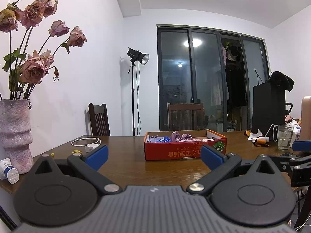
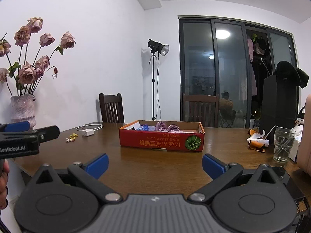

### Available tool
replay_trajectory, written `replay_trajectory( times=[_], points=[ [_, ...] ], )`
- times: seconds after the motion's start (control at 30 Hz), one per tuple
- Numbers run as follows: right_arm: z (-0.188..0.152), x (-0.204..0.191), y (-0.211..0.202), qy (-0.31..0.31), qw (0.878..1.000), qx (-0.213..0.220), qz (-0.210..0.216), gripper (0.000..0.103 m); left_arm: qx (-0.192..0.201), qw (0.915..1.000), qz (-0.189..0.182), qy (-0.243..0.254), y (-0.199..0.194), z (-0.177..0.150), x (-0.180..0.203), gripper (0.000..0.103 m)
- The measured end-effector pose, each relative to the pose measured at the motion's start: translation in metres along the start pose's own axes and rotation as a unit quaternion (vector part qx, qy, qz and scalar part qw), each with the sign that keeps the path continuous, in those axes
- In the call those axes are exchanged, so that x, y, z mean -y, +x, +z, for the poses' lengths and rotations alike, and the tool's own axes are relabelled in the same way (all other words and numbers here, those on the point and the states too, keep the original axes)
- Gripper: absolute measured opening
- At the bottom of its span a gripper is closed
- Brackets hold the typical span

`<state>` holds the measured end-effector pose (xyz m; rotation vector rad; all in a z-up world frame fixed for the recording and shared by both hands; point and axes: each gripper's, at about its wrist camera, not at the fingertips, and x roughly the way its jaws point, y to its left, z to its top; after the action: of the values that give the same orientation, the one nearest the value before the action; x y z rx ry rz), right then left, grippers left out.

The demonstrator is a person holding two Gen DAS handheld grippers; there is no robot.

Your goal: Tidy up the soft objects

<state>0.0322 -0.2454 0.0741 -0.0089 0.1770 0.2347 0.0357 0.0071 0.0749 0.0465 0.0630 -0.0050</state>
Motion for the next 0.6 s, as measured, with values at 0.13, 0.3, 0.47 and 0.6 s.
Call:
replay_trajectory(
  times=[0.13,0.3,0.47,0.6],
  points=[
    [0.0005,-0.0012,-0.0006,-0.004,1.000,0.001,-0.001,0.103,-0.001,1.0000,-0.003,0.002,0.0000,-0.0016,0.0018,0.103],
    [0.0004,-0.0012,0.0003,-0.002,1.000,-0.001,0.000,0.103,-0.001,1.0000,-0.003,0.000,0.0002,-0.0002,-0.0002,0.103],
    [0.0007,-0.0011,0.0009,-0.002,1.000,-0.003,-0.001,0.103,0.000,1.0000,-0.003,0.000,-0.0009,-0.0006,-0.0002,0.103],
    [0.0012,-0.0010,0.0006,-0.002,1.000,-0.004,-0.002,0.103,0.000,1.0000,-0.002,0.000,-0.0008,-0.0004,-0.0002,0.103]
  ],
)
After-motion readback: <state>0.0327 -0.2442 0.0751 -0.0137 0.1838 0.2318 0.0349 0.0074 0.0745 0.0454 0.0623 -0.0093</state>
